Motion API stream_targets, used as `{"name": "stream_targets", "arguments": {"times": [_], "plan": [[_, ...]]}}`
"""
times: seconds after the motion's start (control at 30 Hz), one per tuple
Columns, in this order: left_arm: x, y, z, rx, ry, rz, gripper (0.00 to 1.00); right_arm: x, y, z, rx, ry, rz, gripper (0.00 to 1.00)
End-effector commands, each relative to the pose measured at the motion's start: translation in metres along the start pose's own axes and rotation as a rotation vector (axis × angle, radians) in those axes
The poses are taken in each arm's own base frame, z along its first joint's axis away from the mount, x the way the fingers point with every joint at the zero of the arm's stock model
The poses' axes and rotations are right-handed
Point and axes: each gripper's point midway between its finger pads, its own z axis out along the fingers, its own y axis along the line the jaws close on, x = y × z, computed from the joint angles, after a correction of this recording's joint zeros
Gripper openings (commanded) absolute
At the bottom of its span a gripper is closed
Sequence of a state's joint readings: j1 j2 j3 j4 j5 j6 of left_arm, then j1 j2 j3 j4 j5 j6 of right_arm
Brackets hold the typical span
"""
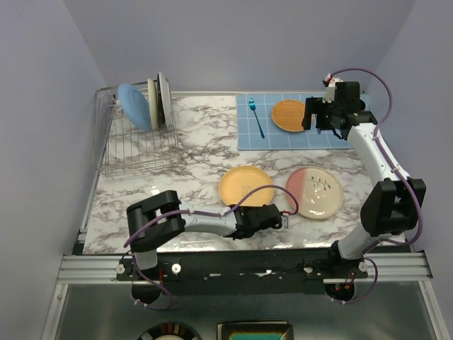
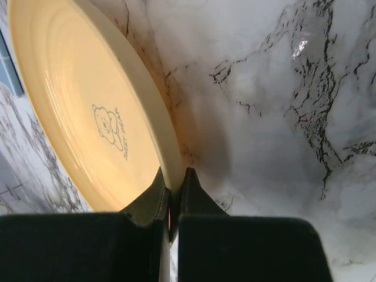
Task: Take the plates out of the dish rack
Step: Place the plate at the center of the board.
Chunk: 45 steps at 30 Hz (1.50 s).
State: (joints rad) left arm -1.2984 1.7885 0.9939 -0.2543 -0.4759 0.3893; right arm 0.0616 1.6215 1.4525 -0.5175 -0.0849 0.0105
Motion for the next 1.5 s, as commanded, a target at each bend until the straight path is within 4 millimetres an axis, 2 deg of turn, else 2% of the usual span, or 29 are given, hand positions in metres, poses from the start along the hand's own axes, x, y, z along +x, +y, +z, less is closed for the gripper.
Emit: {"name": "stream_targets", "arguments": {"times": [0.0, 0.37, 0.7, 0.8, 0.87, 1.07, 1.27, 1.47], "plan": [[0.014, -0.031, 0.003, 0.105, 0.022, -0.019, 0.00, 0.012, 0.002, 0.006, -0.021, 0.033, 0.004, 0.99], [0.011, -0.063, -0.004, 0.213, 0.009, 0.009, 0.00, 0.015, 0.003, 0.008, -0.027, 0.040, 0.005, 0.99], [0.008, -0.080, -0.006, 0.261, 0.004, 0.032, 0.01, 0.019, 0.003, 0.013, -0.030, 0.056, 0.009, 0.99], [0.006, -0.085, -0.007, 0.280, 0.000, 0.038, 0.11, 0.020, 0.003, 0.013, -0.032, 0.057, 0.009, 0.99], [0.005, -0.087, -0.008, 0.293, -0.007, 0.041, 0.21, 0.019, 0.003, 0.013, -0.031, 0.057, 0.008, 0.99], [0.006, -0.092, -0.009, 0.315, -0.004, 0.050, 0.31, 0.020, 0.003, 0.015, -0.032, 0.060, 0.010, 0.99], [0.005, -0.091, -0.011, 0.318, -0.005, 0.053, 0.36, 0.022, 0.003, 0.016, -0.033, 0.066, 0.010, 0.99], [0.000, -0.087, -0.016, 0.314, -0.032, 0.054, 0.48, 0.023, 0.003, 0.016, -0.035, 0.068, 0.009, 0.99]]}}
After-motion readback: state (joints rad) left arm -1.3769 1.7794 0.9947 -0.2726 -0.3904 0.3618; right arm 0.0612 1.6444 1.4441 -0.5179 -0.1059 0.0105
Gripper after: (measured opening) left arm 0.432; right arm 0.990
